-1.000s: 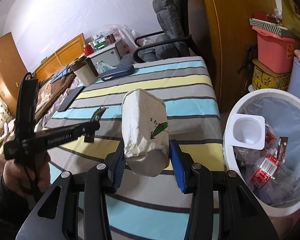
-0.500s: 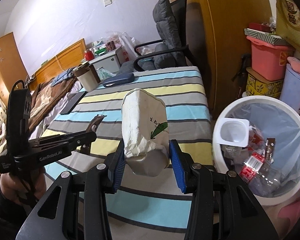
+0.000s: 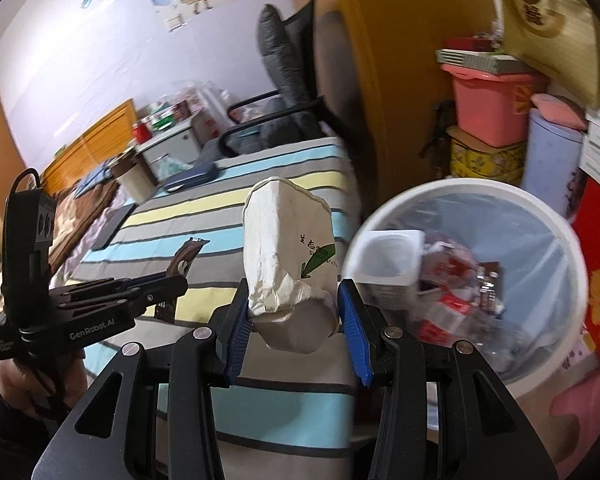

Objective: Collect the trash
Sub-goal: 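Carry the wrapper and paper bag over the bin and open both tools to drop them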

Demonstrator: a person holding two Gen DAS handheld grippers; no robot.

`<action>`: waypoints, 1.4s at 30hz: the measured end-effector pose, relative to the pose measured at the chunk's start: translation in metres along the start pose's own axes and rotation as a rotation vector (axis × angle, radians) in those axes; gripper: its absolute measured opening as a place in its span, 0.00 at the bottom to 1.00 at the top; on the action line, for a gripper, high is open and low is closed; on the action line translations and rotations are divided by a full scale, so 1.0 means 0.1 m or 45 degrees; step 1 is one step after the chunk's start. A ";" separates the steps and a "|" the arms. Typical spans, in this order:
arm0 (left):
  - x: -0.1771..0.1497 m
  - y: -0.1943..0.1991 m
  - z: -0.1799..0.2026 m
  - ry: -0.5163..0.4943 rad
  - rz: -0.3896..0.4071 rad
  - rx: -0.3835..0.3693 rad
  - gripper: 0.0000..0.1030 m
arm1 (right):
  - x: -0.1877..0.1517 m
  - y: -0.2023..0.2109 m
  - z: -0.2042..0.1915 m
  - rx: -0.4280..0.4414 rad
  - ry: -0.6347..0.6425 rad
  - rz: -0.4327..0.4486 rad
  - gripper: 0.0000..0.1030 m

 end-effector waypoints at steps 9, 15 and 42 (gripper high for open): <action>0.20 -0.41 0.54 -0.118 -0.043 -0.102 0.18 | 0.01 0.17 0.46 -0.130 -0.112 0.039 0.43; 0.29 -0.68 0.88 -0.176 -0.078 -0.170 0.18 | -0.05 0.24 0.66 -0.177 -0.154 0.046 0.43; 0.35 -0.77 1.31 -0.252 -0.076 -0.323 0.39 | -0.08 0.27 0.97 -0.298 -0.231 0.039 0.48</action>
Point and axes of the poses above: each gripper's, at about its wrist camera, not at the fingertips, and y roughly against the way its jaws point, z to its right, x to its top, the point moved 3 cm from there along -y, roughly the way its jaws point, and after that the axes turned 1 degree about y, right-handed, at the moved point
